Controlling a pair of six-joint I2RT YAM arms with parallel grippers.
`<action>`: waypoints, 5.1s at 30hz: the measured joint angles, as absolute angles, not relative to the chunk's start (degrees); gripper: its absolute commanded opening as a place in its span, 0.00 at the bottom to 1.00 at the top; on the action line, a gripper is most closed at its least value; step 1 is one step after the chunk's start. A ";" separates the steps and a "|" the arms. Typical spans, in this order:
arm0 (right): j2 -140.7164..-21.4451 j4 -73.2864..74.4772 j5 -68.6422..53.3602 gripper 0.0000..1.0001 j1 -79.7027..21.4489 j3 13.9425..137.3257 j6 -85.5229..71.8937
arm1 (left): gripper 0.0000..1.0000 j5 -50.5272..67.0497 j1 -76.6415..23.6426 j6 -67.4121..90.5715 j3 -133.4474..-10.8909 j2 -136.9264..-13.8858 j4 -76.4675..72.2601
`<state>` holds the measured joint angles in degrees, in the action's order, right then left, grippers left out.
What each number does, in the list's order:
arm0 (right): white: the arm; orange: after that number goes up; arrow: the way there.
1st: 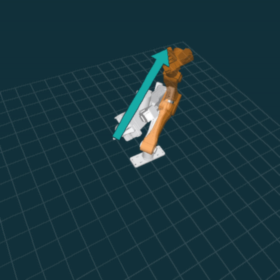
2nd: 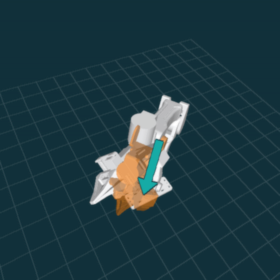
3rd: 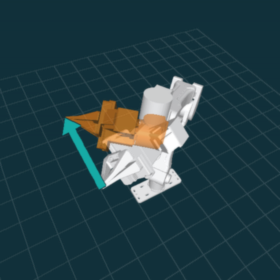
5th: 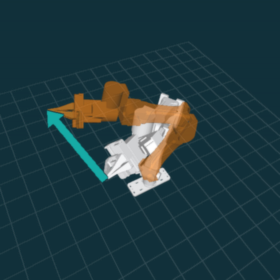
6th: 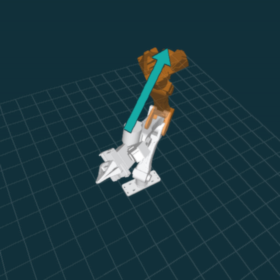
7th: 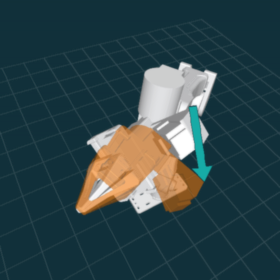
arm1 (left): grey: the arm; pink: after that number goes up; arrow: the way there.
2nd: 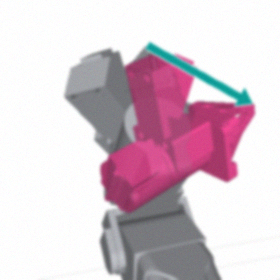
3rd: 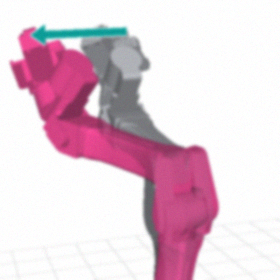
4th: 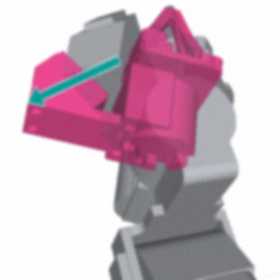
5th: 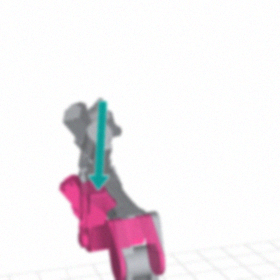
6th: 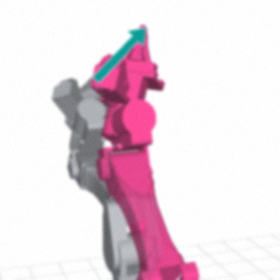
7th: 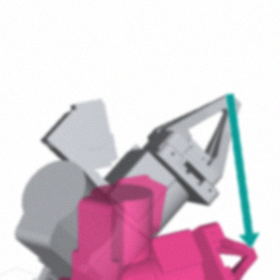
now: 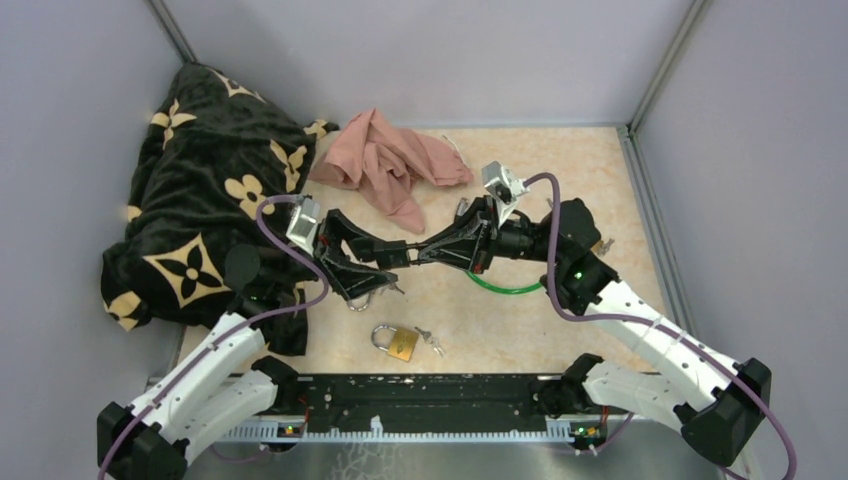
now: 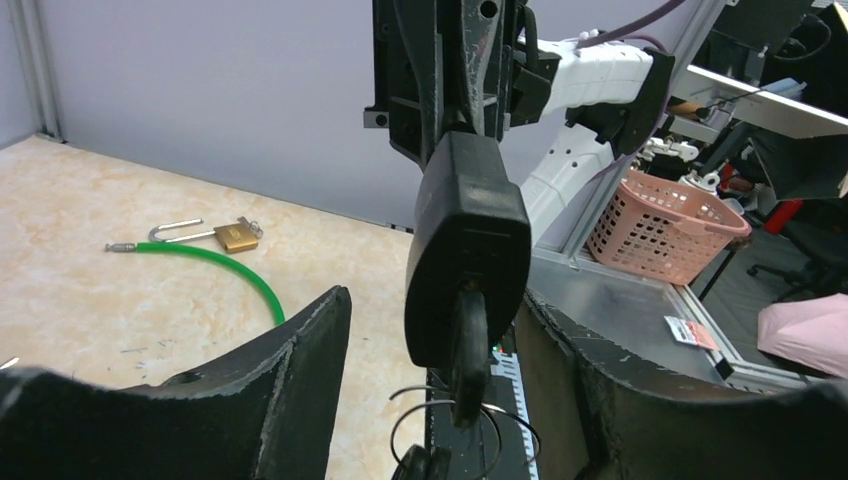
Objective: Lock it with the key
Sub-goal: Lock the lock.
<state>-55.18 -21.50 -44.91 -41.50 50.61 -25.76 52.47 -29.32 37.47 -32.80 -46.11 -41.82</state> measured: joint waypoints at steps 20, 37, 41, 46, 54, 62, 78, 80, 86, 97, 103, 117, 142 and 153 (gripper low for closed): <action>-56.31 -23.83 -44.53 0.00 -41.47 49.74 -26.22 | 0.00 49.32 -33.43 37.08 -34.15 -49.08 -44.99; -56.18 -14.68 -47.88 0.65 -41.47 49.54 -18.44 | 0.00 49.21 -31.70 42.17 -31.53 -45.65 -43.90; -54.89 -11.44 -48.16 0.72 -41.47 49.56 -16.58 | 0.00 49.78 -31.44 42.33 -28.99 -43.83 -45.21; -53.60 -6.42 -48.10 0.50 -41.47 50.74 -14.90 | 0.00 52.36 -31.38 40.12 -27.59 -43.70 -46.11; -53.58 -3.44 -47.68 0.32 -41.50 51.09 -14.55 | 0.00 53.58 -31.33 39.40 -27.44 -44.10 -48.01; -53.78 -4.73 -47.68 0.28 -42.09 51.09 -15.07 | 0.00 53.58 -31.33 39.42 -27.38 -44.73 -48.07; -56.03 -8.40 -42.76 0.00 -47.13 51.03 -14.20 | 0.00 53.15 -30.33 41.34 -27.07 -44.88 -49.71; -56.31 -9.78 -42.04 0.00 -47.27 50.87 -14.37 | 0.00 52.82 -30.11 41.36 -27.07 -44.93 -50.11; -57.08 -14.74 -40.34 0.00 -47.35 49.01 -15.03 | 0.00 52.05 -29.67 40.40 -27.07 -44.95 -50.09; -59.37 -19.84 -40.69 0.00 -47.40 49.04 -16.29 | 0.00 49.91 -29.04 38.76 -27.07 -43.86 -51.24; -58.00 -19.27 -40.12 0.00 -47.92 48.97 -16.05 | 0.00 50.70 -29.17 38.30 -27.05 -44.10 -52.49; -56.97 -21.74 -39.00 0.00 -48.34 47.53 -17.17 | 0.00 49.69 -30.50 39.16 -27.03 -45.93 -55.55; -53.30 -31.77 -24.95 0.00 -50.52 42.59 -19.09 | 0.00 52.29 -35.48 37.06 -31.59 -57.14 -54.08; -51.35 -25.15 -25.30 0.00 -49.45 38.24 -19.14 | 0.00 54.92 -27.46 40.49 -36.10 -54.43 -50.26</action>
<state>-51.35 -25.15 -25.30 -49.45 38.24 -19.14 54.92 -27.46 40.49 -36.10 -54.43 -50.26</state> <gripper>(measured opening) 0.046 0.409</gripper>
